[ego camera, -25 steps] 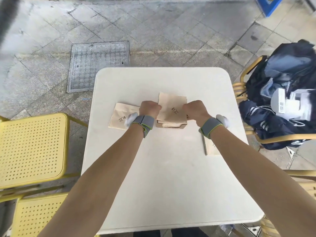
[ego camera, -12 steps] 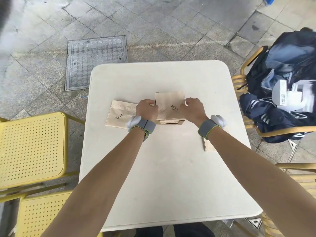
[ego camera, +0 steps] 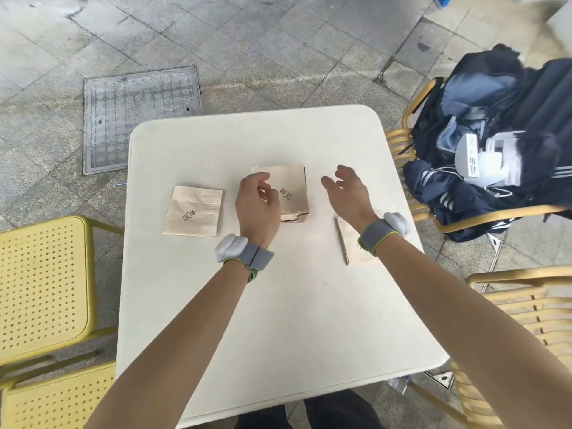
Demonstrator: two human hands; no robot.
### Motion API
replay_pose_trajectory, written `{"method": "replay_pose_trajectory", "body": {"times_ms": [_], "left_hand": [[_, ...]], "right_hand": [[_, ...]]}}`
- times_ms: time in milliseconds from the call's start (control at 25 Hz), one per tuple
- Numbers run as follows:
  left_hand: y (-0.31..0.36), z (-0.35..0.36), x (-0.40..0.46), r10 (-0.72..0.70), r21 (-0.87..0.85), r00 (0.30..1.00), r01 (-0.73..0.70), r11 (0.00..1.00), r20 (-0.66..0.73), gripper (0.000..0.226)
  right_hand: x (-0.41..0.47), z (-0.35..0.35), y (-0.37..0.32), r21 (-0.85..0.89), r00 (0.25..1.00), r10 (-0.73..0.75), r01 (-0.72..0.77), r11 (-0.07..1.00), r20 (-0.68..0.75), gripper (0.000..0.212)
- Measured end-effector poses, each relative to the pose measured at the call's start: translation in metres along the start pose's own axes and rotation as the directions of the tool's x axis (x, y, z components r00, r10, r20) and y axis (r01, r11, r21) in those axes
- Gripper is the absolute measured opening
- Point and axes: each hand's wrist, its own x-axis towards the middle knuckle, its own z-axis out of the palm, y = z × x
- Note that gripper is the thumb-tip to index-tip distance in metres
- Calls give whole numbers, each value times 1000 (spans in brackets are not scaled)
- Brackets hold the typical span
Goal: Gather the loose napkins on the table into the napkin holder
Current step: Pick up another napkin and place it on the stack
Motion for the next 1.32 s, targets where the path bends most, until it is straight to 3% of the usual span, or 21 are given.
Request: {"method": "replay_pose_trajectory", "body": {"times_ms": [80,200,280,360,520,640,760,880,1000,1080,1160,1240,1320], "left_hand": [[11,23,-28,25,-57,993,-18,998,116,25],[16,60,-58,-122,-12,946,131,991,299,25],[16,87,-68,-266,136,865,230,964,425,26],[16,104,-71,-361,297,794,237,925,489,23],[15,124,-72,-508,383,734,355,853,452,35],[14,138,-72,-620,312,677,535,785,397,35],[17,145,-75,-640,336,658,545,768,396,16],[15,149,-84,-638,405,670,500,766,379,15],[12,153,-90,-647,437,675,492,753,355,15],[10,155,-92,-655,478,674,475,739,342,24],[9,156,-92,-643,497,684,447,743,345,27],[10,152,-88,-625,472,684,439,765,377,33],[20,140,-80,-629,291,624,563,773,463,40]], "right_hand": [[-2,-33,22,50,997,-23,27,998,-70,50],[-6,-66,60,6,992,40,-39,999,-116,44],[-8,-83,90,-17,980,115,-119,993,-165,43],[-9,-91,117,-44,966,186,-197,979,-179,45],[-8,-90,144,-90,951,266,-282,955,-161,49],[-3,-84,149,43,927,355,-352,935,-121,54],[4,-76,148,108,873,486,-480,870,-32,43],[6,-69,146,12,842,539,-539,842,16,33],[-1,-68,141,-156,857,513,-513,844,-43,37],[-10,-72,135,-227,894,441,-448,865,-82,28],[-16,-80,127,-183,937,346,-348,919,-46,18],[-22,-88,110,-150,975,224,-223,963,-16,30],[-22,-98,85,-74,993,116,-115,991,13,34]]}}
